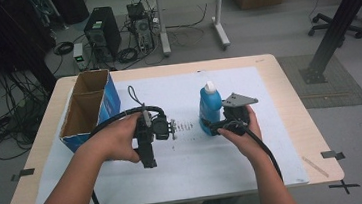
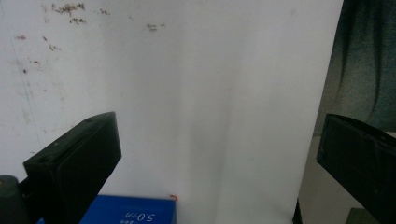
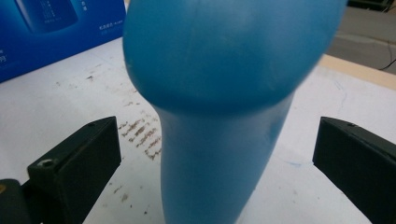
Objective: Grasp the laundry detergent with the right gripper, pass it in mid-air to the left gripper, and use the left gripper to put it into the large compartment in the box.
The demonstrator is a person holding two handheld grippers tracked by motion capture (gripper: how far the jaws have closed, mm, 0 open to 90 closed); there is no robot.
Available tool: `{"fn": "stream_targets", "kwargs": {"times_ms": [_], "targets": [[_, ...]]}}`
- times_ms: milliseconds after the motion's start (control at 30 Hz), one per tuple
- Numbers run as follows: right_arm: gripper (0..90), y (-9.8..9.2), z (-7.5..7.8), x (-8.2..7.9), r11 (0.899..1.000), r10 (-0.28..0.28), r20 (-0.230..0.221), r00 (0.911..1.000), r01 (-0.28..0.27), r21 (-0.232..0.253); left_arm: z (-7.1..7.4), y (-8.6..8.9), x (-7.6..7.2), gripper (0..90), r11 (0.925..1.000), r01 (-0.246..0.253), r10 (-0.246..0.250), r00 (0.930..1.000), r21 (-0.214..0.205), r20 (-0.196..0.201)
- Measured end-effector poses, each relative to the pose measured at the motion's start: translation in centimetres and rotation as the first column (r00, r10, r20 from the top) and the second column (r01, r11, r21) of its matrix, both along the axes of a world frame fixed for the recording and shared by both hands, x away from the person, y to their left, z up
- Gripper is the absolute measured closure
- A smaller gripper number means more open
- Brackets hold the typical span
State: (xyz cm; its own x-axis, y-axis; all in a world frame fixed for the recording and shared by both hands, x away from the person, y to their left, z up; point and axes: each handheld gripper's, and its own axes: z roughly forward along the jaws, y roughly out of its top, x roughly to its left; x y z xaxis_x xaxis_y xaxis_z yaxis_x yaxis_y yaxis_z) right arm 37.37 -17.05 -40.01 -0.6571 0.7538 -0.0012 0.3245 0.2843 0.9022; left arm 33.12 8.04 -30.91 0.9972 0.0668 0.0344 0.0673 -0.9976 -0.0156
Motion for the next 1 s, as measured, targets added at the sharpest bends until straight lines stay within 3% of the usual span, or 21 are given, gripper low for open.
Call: {"fn": "stream_targets", "kwargs": {"times_ms": [233,633,1000], "targets": [[0.6,0.8,-0.7,0.1,0.999,-0.038,0.031,0.9988,0.038,0.023,0.0,-0.2,0.0,0.2,1.0000,0.007,-0.007,1.0000,0.000,0.001],[0.2,1.4,-1.6,0.2,0.992,-0.082,0.066,0.9945,0.075,0.104,-0.1,-0.1,0.0,0.2,0.9999,0.011,-0.011,0.9999,-0.003,-0.004],[0.5,1.9,-2.3,0.2,0.984,-0.139,0.099,0.9853,0.127,0.122,0.0,0.3,0.0,0.2,1.0000,0.008,-0.008,1.0000,-0.006,-0.005]]}}
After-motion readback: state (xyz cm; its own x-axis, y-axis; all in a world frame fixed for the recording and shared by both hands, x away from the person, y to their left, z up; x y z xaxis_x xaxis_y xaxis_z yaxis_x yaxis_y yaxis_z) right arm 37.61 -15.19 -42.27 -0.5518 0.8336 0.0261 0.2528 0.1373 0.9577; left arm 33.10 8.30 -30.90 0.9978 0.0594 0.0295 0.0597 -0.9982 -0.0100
